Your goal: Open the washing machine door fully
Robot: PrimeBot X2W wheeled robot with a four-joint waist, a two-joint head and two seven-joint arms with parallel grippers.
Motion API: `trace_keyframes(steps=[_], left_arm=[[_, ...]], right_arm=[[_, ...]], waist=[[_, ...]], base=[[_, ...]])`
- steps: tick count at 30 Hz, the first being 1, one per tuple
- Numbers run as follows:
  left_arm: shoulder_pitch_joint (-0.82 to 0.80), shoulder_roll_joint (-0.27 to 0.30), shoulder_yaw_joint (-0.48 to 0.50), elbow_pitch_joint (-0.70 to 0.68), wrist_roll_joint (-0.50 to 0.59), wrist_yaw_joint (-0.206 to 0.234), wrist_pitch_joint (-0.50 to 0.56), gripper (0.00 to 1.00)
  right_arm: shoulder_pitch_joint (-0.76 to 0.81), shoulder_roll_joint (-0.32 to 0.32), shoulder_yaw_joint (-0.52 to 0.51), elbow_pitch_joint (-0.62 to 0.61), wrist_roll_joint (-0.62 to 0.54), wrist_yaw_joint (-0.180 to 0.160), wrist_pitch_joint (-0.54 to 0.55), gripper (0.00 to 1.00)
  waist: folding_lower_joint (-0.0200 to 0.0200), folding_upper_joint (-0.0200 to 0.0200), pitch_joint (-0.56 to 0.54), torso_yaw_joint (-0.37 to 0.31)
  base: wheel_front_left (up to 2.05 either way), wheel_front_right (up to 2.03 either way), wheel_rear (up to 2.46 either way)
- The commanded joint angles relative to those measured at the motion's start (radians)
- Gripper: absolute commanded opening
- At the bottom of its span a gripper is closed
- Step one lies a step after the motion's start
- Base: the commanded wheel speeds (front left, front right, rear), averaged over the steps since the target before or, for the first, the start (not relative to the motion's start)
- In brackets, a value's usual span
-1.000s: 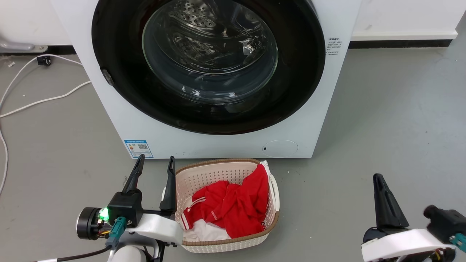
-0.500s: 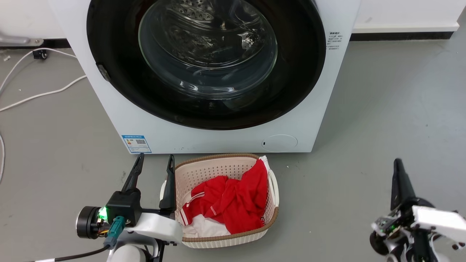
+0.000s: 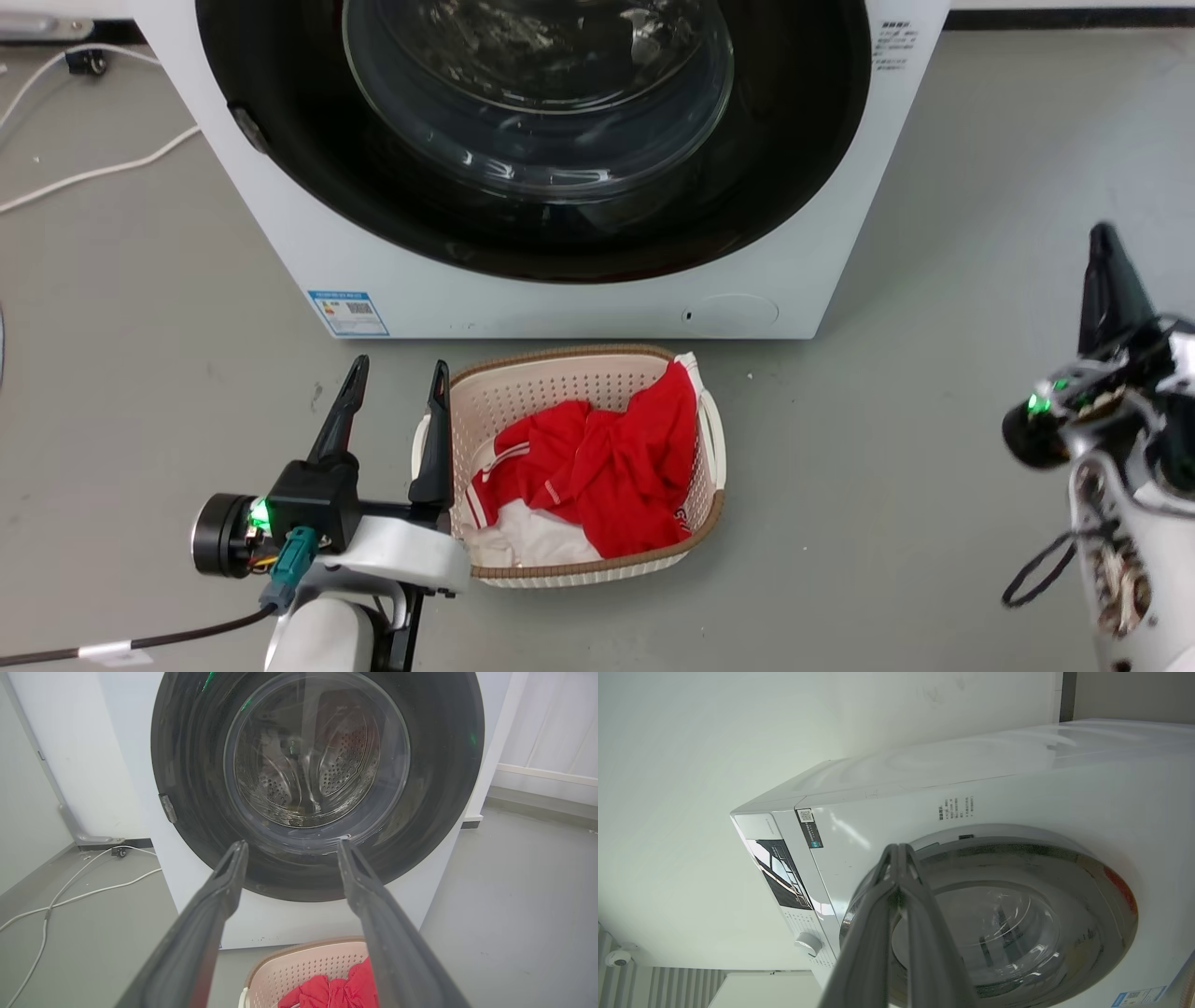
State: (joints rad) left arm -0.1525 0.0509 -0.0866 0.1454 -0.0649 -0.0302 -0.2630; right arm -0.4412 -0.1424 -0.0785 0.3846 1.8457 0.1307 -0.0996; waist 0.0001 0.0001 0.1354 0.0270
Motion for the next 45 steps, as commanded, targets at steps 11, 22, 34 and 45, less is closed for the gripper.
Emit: trace_keyframes(steps=[11,22,34,45], left_arm=[[-0.064,-0.001,-0.022,-0.018,-0.009,0.0,-0.003,1.0],[-0.113,-0.001,-0.046,-0.029,-0.008,-0.003,-0.003,1.0],[-0.157,-0.001,-0.056,-0.045,-0.005,-0.003,-0.003,1.0],[-0.181,-0.001,-0.061,-0.06,0.002,0.0,-0.003,1.0]], right_arm=[[-0.354,-0.161,0.093,0.295,0.037,0.0,0.203,0.0],[-0.661,-0.226,0.265,0.475,-0.02,0.0,0.382,0.0],[-0.886,-0.209,0.402,0.599,-0.115,0.0,0.458,0.0],[-1.008,-0.182,0.447,0.677,-0.161,0.0,0.463,0.0]], waist=[[-0.0001,-0.0001,0.111,0.036],[-0.0001,-0.0001,0.19,0.042],[-0.0001,-0.0001,0.272,0.062],[-0.0001,-0.0001,0.339,0.073]], base=[[0.0,0.0,0.0],[0.0,0.0,0.0],[0.0,0.0,0.0],[0.0,0.0,0.0]])
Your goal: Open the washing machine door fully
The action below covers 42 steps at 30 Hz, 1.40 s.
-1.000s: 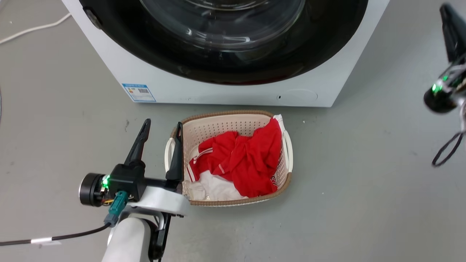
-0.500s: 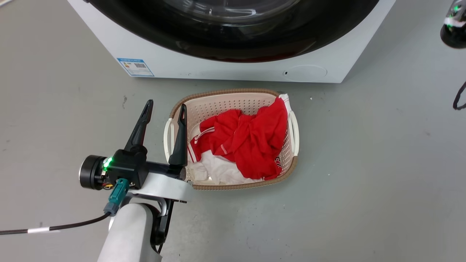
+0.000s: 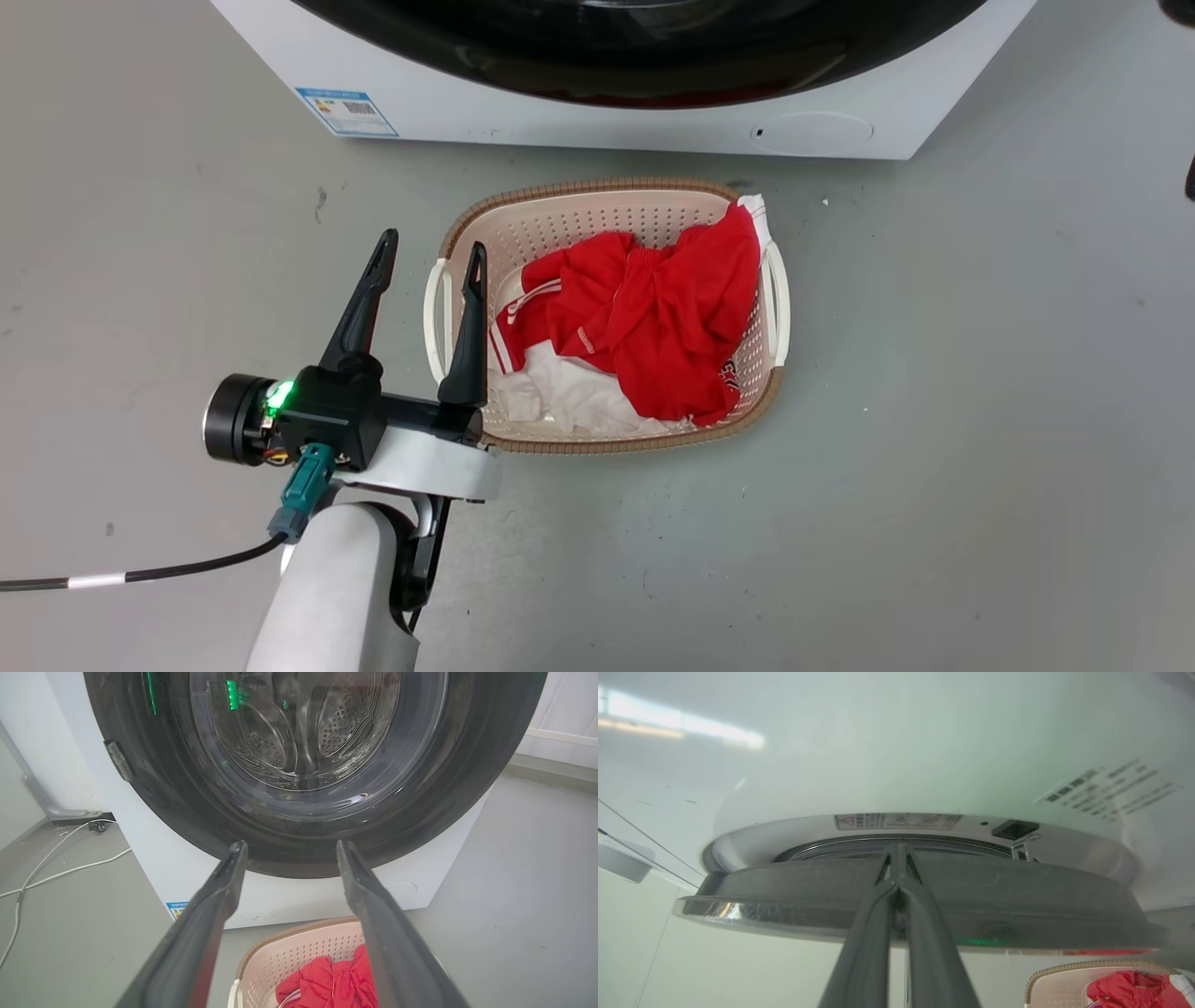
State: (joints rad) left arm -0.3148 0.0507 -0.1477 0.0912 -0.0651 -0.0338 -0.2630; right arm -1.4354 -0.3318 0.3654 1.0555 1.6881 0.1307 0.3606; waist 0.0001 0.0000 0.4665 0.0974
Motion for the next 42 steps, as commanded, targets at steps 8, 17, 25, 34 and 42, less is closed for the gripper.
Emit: trace_keyframes(steps=[8,17,25,34,42], left_arm=[[-0.027,-0.001,-0.007,-0.006,-0.001,0.008,-0.003,1.0],[-0.034,-0.001,-0.011,-0.002,-0.003,0.01,-0.003,1.0],[-0.029,-0.001,-0.013,0.009,-0.007,0.012,-0.003,1.0],[-0.007,-0.001,-0.019,0.026,-0.013,0.013,-0.003,1.0],[0.011,-0.001,-0.021,0.04,-0.022,0.018,-0.003,1.0]], right_arm=[[-0.037,0.006,0.013,0.008,-0.002,0.0,0.05,0.0],[0.015,0.008,0.024,-0.059,0.018,0.0,0.181,0.0],[0.079,-0.007,0.028,-0.116,0.049,0.0,0.295,0.0],[0.167,0.003,0.06,-0.181,0.068,0.0,0.415,0.0],[0.26,0.02,0.089,-0.25,0.073,0.0,0.447,0.0]], waist=[[-0.0001,0.0,0.026,0.002],[-0.0001,0.0,0.027,-0.008],[-0.0001,0.0,0.002,-0.019],[-0.0001,0.0,-0.046,-0.032],[-0.0001,0.0,-0.104,-0.038]], base=[[0.0,0.0,0.0],[0.0,0.0,0.0],[0.0,0.0,0.0],[0.0,0.0,0.0],[0.0,0.0,0.0]])
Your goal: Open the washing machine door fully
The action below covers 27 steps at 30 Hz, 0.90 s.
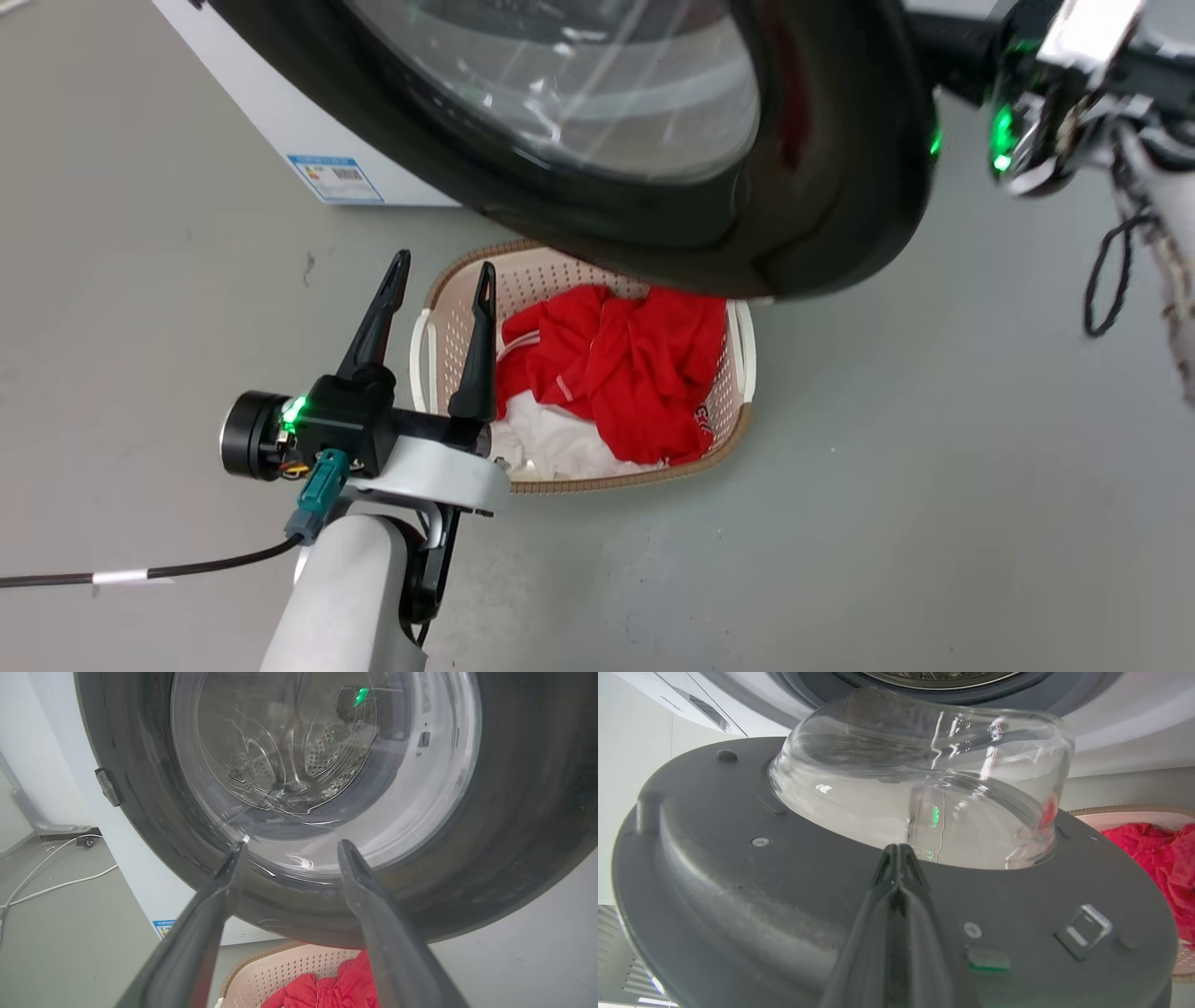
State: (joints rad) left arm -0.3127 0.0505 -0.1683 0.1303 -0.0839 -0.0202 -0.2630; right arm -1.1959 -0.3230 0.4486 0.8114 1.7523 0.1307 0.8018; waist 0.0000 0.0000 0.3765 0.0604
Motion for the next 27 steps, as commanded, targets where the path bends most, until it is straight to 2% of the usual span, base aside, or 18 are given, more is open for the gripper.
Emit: trace_keyframes(steps=[1,15,27], left_arm=[[0.013,-0.001,-0.001,0.003,-0.005,0.004,-0.003,1.0],[0.099,-0.001,-0.003,0.034,-0.024,0.017,-0.003,1.0],[0.161,-0.001,0.018,0.05,-0.017,0.011,-0.003,1.0]], right_arm=[[0.035,0.014,0.008,-0.016,0.01,0.0,0.007,0.0],[0.268,0.068,0.048,-0.134,0.039,0.0,0.004,0.0],[0.404,0.124,0.095,-0.239,0.06,0.0,-0.013,0.0]], waist=[[0.0,0.0,-0.025,-0.001],[0.0,0.0,-0.189,0.014],[0.0,0.0,-0.277,0.018]], base=[[0.0,0.0,0.0],[0.0,0.0,0.0],[0.0,0.0,0.0]])
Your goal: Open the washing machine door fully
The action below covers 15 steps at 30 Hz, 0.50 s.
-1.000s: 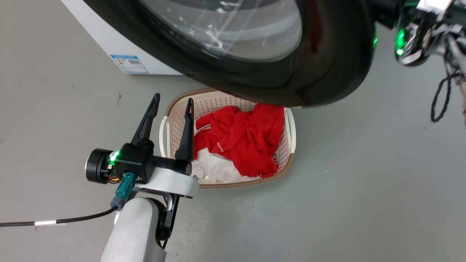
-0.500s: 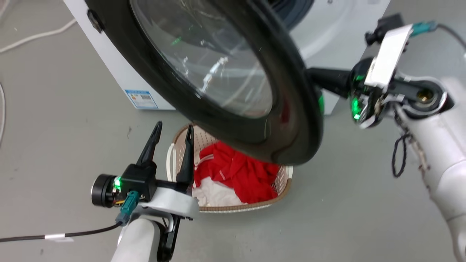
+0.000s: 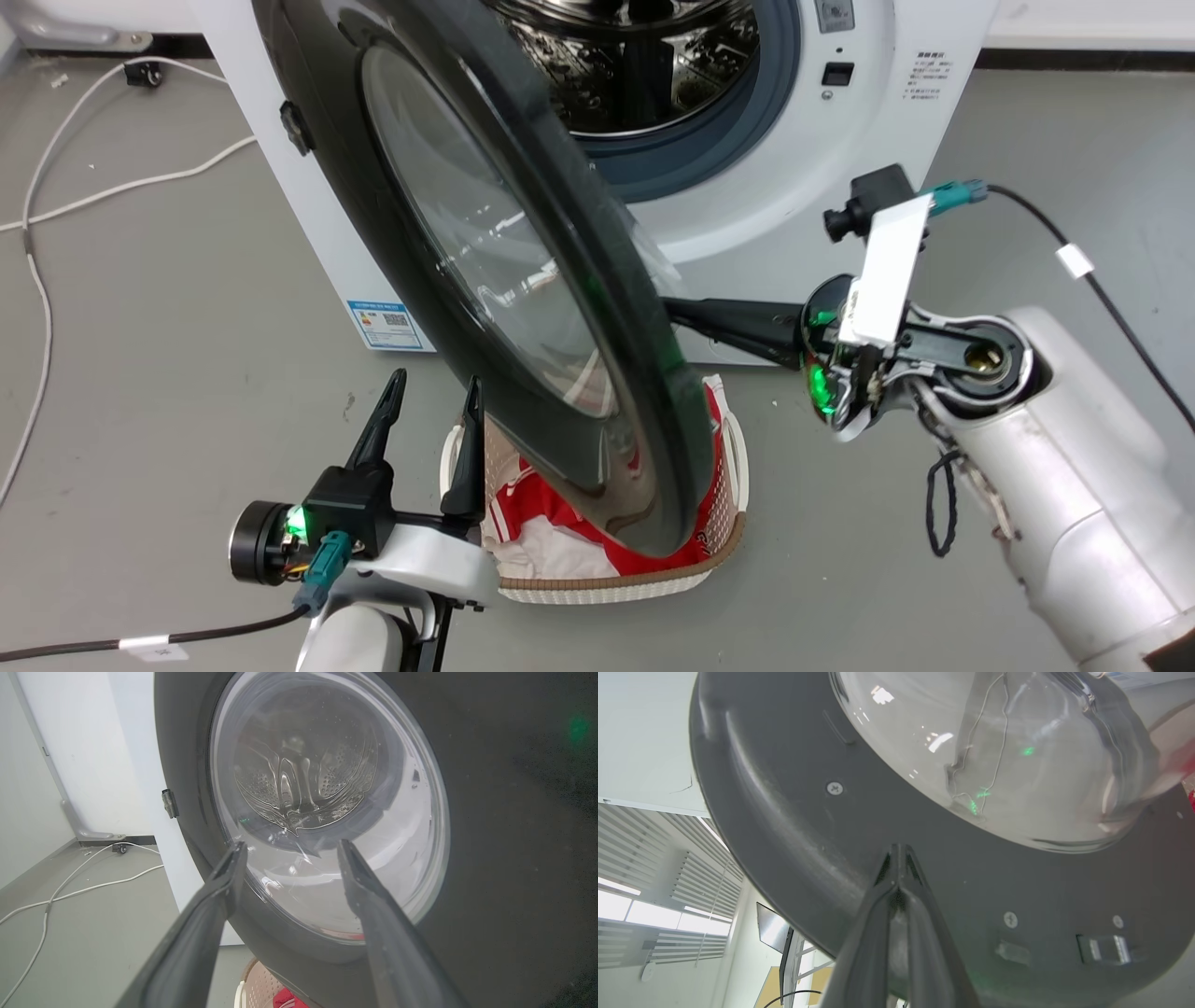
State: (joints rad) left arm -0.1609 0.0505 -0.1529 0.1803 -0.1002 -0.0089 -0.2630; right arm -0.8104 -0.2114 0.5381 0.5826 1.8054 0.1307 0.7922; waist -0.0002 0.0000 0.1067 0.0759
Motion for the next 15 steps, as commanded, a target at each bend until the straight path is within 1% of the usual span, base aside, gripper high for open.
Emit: trace_keyframes(steps=[1,9,12,15], left_arm=[[0.012,-0.001,0.004,0.001,-0.001,0.0,-0.003,1.0],[0.031,-0.001,0.01,0.001,-0.004,0.003,-0.003,1.0],[0.032,-0.001,0.01,0.0,-0.006,0.004,-0.003,1.0],[0.03,-0.001,0.009,-0.002,-0.006,0.005,-0.003,1.0]], right_arm=[[0.027,0.017,0.009,-0.017,0.007,0.0,-0.007,0.0],[0.084,0.056,0.036,-0.058,0.009,0.0,-0.034,0.0],[0.098,0.061,0.039,-0.068,0.005,0.0,-0.05,0.0],[0.109,0.061,0.023,-0.075,-0.004,0.0,-0.093,0.0]], waist=[[0.0002,0.0,-0.01,0.003],[0.0002,0.0,-0.033,0.016],[0.0002,0.0,-0.034,0.02],[0.0002,0.0,-0.033,0.022]], base=[[0.0,0.0,0.0],[0.0,0.0,0.0],[0.0,0.0,0.0],[0.0,0.0,0.0]])
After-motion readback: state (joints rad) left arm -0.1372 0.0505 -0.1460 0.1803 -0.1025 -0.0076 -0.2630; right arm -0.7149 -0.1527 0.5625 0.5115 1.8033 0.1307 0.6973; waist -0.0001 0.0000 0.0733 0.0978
